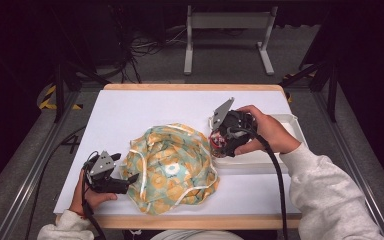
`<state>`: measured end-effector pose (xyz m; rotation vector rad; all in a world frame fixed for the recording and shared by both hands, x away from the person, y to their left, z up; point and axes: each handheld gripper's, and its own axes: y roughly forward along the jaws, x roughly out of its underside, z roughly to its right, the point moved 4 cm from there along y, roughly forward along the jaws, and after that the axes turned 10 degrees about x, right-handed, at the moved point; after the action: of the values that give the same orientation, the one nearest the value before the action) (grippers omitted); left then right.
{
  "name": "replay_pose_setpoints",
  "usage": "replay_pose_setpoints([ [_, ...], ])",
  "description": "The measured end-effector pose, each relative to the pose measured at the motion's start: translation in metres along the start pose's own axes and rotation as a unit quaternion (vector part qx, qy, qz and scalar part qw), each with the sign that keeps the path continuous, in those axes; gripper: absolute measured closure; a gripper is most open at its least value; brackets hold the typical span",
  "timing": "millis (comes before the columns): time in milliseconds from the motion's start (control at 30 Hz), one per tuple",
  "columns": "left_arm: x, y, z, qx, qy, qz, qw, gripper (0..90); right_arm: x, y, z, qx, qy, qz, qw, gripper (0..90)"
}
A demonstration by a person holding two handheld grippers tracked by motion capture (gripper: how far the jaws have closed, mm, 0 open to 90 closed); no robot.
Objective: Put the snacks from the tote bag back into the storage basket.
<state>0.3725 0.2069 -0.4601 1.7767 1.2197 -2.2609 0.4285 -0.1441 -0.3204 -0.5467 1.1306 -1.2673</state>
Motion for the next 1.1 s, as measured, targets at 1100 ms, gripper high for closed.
replay_pose_setpoints([
  [1100, 0.0, 0.001, -0.001, 0.002, 0.005, -0.003, 1.0, 6.4, 0.053, 0.03, 0.022, -0.005, 0.041, -0.058, 0.9975, 23.7],
])
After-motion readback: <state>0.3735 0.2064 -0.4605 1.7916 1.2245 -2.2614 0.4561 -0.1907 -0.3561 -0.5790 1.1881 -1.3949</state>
